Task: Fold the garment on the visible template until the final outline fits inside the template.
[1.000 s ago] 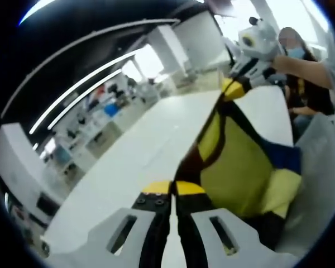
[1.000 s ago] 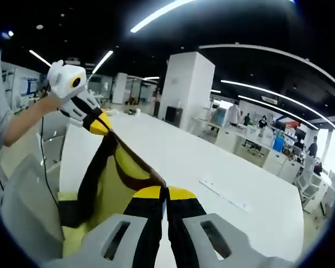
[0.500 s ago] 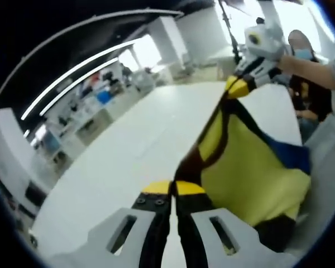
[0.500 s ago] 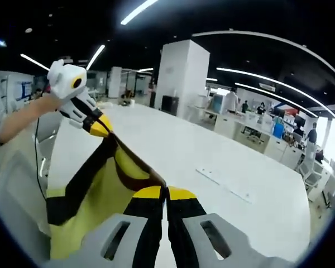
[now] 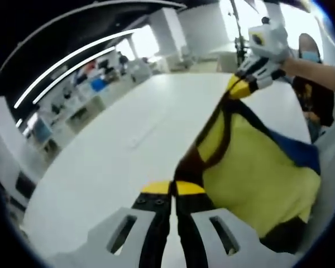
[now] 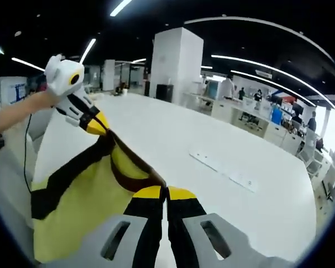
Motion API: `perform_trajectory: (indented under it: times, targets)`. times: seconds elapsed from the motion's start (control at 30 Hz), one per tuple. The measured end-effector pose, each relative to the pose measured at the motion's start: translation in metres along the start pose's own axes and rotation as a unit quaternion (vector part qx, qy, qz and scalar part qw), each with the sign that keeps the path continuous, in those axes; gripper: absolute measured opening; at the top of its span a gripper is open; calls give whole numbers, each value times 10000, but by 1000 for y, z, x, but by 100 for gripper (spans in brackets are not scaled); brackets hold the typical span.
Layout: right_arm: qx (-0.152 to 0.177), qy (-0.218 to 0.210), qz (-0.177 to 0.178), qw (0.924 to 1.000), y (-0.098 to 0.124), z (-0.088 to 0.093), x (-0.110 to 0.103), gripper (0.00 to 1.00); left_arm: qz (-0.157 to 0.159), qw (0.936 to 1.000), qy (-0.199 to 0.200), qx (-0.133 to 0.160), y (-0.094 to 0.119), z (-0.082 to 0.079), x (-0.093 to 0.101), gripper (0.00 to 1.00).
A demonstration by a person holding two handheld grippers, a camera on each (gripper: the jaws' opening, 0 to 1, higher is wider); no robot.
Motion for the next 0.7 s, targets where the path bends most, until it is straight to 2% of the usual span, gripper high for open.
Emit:
perform_trajectory:
  times: [0.43,0.7]
  targets:
    - [-254,-187,-69,9995,-35,28,22,2,94,9994,224,-248,-42,20,-6,0]
    - [-397,-312,-97,9987,-58,48,34,2,73,9989,231,-401,-68,31,-8,0]
Point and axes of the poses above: the point that each gripper's makers call its tool centre point, and the gripper's own axes: y roughly backward along the fingers, x roughly to its right, z roughly out of its underside, the point moved 10 cm from there along y, roughly backward along the fingers, and after that the axes turned 9 degrees about -z, right-handed, at the moved point
